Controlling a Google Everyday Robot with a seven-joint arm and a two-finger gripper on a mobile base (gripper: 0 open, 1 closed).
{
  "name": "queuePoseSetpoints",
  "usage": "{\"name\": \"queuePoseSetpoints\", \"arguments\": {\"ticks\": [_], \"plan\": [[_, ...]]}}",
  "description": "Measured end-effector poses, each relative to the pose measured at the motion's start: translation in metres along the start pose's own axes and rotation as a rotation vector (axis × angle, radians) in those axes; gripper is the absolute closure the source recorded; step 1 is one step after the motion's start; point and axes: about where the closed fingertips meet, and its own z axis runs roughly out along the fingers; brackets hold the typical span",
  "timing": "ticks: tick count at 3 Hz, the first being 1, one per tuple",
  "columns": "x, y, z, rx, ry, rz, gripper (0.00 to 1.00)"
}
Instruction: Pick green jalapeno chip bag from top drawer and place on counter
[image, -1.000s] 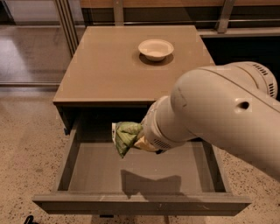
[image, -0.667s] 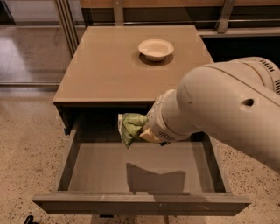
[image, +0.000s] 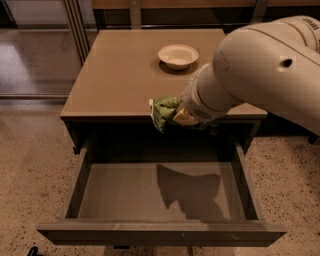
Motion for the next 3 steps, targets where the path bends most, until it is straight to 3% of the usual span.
{"name": "queuePoseSetpoints", "arguments": {"ticks": [1, 3], "plan": [[-0.003, -0.037, 0.004, 0.038, 0.006, -0.004, 1.0], [0.014, -0.095, 0.027, 0.114, 0.073, 0.055, 1.0]]}}
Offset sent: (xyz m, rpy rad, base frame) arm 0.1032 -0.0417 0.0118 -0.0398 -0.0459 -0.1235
